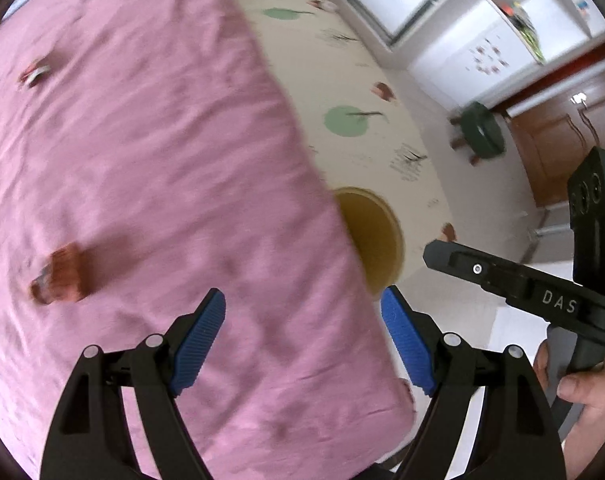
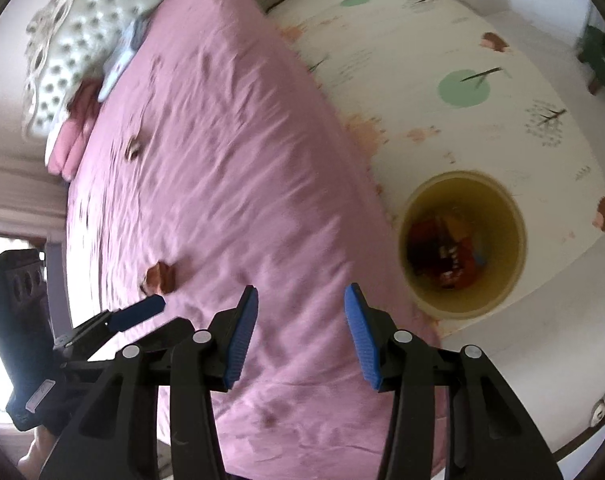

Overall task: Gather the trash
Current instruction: 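Move both tools back toward the orange sock on the bed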

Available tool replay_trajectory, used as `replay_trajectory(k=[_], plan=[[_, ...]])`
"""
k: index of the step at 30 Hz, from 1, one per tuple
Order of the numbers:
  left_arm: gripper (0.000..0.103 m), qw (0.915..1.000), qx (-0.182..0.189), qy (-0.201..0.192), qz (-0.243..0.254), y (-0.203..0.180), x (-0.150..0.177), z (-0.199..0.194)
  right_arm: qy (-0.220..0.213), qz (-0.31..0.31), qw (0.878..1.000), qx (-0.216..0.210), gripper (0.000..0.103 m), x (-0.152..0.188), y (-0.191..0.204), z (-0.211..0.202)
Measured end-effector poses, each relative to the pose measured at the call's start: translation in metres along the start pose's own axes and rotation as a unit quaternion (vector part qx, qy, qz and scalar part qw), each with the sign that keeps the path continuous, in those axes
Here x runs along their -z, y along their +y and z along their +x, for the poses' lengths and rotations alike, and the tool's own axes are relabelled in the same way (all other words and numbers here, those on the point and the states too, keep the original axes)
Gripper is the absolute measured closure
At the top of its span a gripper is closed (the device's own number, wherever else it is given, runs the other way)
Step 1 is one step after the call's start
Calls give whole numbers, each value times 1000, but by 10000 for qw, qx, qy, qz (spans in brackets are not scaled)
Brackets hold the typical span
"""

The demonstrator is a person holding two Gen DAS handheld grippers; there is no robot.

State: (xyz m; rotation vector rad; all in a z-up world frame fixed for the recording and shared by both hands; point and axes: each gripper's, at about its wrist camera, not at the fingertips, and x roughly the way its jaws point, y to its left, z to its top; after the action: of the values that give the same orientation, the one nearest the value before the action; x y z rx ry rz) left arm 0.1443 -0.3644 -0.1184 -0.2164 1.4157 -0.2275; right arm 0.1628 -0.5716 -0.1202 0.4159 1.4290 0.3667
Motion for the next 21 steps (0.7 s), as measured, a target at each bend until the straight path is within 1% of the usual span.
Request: replay_trajectory(k=[2, 8, 11, 16, 21], plan=[[23, 9997, -156, -68, -176, 23, 6, -7, 121, -199, 9997, -33, 57, 0, 20, 13], [23, 9967, -370, -170, -709, 79, 18, -17, 357, -630, 9974, -61, 56, 0, 66, 43], [23, 9949, -426, -222, -890, 100, 21, -21, 439, -774, 9960, -73, 56, -2, 82, 55], [23, 9925, -703, -235, -972, 126, 24, -21, 588, -979, 9934, -64, 53, -4, 109, 77], [23, 9892, -1014, -289, -1018, 155, 20, -16, 670, -1082, 9918, -70, 53, -7, 124, 95]])
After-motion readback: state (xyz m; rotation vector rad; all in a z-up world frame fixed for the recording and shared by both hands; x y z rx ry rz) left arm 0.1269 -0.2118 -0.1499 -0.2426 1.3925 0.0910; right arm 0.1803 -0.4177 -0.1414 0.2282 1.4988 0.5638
